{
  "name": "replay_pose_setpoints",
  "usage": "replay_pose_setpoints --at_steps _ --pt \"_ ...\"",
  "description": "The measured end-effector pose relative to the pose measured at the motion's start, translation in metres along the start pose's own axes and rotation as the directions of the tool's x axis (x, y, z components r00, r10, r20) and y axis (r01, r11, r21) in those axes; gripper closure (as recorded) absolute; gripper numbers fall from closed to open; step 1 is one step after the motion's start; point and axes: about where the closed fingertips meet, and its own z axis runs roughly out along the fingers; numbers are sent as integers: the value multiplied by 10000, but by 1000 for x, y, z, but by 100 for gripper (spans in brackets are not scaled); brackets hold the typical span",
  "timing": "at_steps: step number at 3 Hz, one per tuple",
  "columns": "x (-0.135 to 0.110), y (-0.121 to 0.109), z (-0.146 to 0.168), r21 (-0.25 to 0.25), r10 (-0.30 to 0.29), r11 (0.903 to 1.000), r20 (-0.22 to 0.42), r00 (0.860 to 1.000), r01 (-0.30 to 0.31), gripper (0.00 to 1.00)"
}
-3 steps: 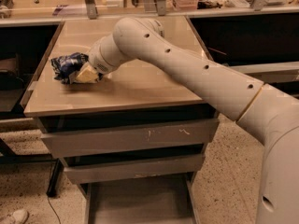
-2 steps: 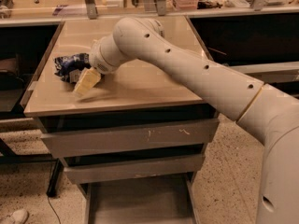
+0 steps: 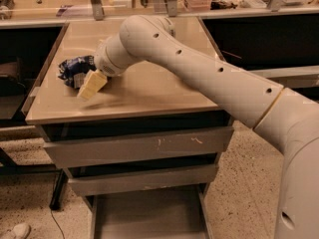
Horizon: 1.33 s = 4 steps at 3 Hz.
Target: Pick blue chip bag from bottom drawer and place on counter
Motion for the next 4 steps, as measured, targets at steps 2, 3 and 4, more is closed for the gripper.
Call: replay_pose_setpoints --at_steps 2,3,4 --pt "-28 -29 -95 1872 -377 9800 -1581 9867 675 0" --pt "-46 -56 -159 2884 -460 9496 -2603 9644 1231 0" --pt "-45 -55 -162 2875 -462 9493 -2718 9613 1269 0"
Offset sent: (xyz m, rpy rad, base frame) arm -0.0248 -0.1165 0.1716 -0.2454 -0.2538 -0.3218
